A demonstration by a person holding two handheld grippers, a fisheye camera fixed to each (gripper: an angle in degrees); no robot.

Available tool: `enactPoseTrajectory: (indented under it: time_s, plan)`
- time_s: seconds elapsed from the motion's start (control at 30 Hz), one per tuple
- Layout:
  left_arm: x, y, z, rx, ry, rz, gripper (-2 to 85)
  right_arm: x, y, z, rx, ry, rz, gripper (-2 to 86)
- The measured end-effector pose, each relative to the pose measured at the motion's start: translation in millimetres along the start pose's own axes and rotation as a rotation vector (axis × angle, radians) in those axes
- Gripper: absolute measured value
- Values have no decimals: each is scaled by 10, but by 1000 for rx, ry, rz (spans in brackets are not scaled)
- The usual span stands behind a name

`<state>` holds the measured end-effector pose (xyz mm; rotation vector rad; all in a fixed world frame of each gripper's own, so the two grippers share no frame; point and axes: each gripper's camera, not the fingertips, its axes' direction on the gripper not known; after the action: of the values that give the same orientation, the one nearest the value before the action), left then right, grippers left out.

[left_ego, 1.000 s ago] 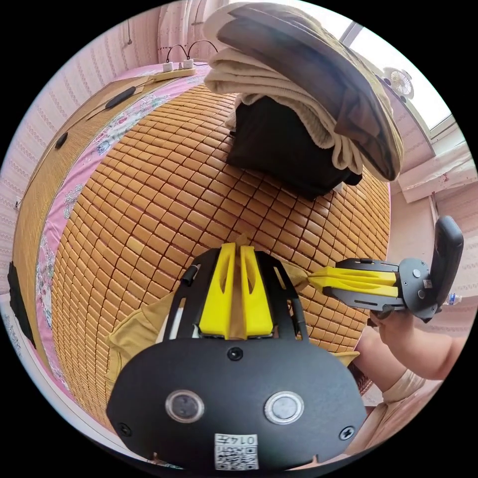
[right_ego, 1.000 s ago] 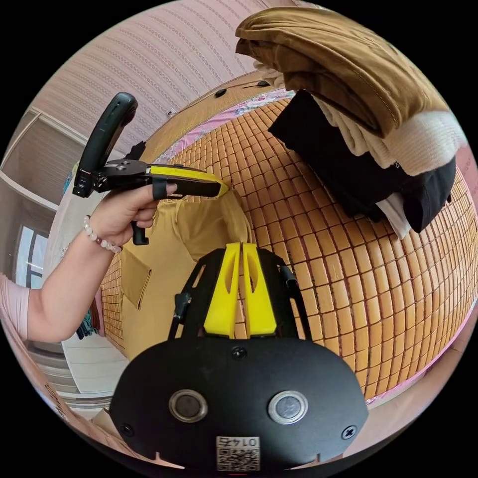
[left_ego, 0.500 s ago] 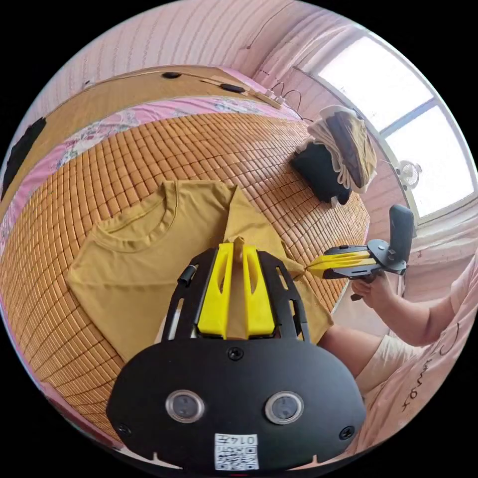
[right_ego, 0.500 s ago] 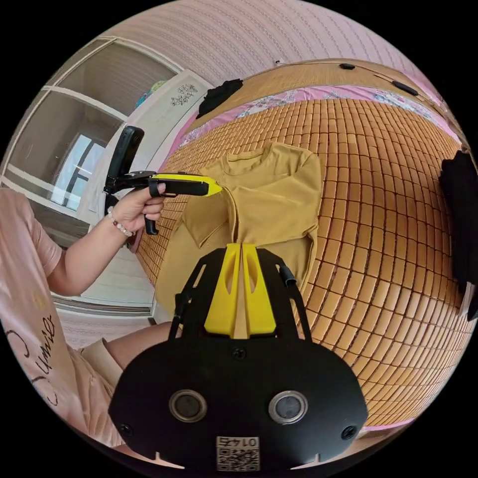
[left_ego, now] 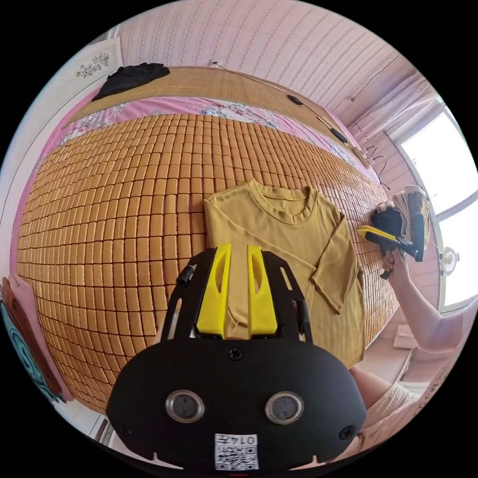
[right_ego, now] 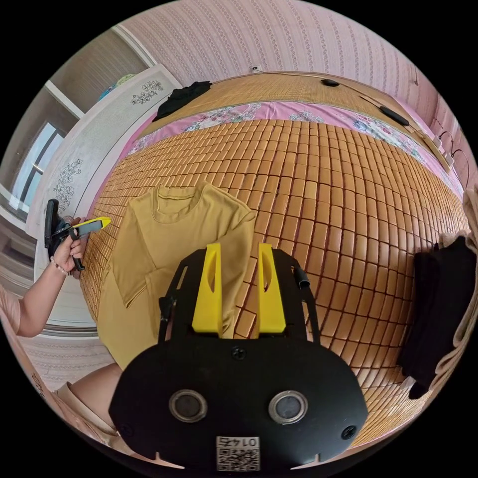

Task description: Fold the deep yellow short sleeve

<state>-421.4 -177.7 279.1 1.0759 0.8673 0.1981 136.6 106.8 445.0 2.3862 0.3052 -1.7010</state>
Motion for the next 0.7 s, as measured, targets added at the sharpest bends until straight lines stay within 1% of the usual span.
enactPoseTrajectory:
  time_s: [0.03, 0.13, 0.2, 0.23, 0.27, 0.37, 0.43, 0.53, 0.6, 0.7]
  plan:
    - [-78, -32, -29, 16, 5, -16, 63, 30, -111, 96, 5, 4, -5, 107]
    - [-345, -198, -92, 52, 47, -36, 77, 92, -341, 382, -78, -61, -17, 95]
    - [-447, -321, -42, 29, 107, -44, 85, 65, -410, 433, -80, -74, -38, 63]
    - [-463, -352, -17, 15, 118, -48, 84, 41, -447, 450, -83, -75, -57, 31]
    - [-478, -410, 50, -24, 112, -46, 81, 39, -487, 474, -95, -81, -61, 18]
    - [-490, -519, 212, -125, 61, -29, 25, 145, -622, 498, -112, -134, -16, 3]
    - [-443, -585, 198, -137, 29, 15, 4, 214, -727, 471, -106, -122, 3, 1]
    - [-421, -725, 43, -85, 36, 15, -7, 346, -920, 379, -61, -111, 36, 1]
    - [-453, -835, -136, -8, 64, -14, -9, 433, -1026, 307, -22, -114, 62, 2]
    - [-441, -900, -368, 56, 117, -7, -10, 507, -1134, 183, 28, -136, 78, 2]
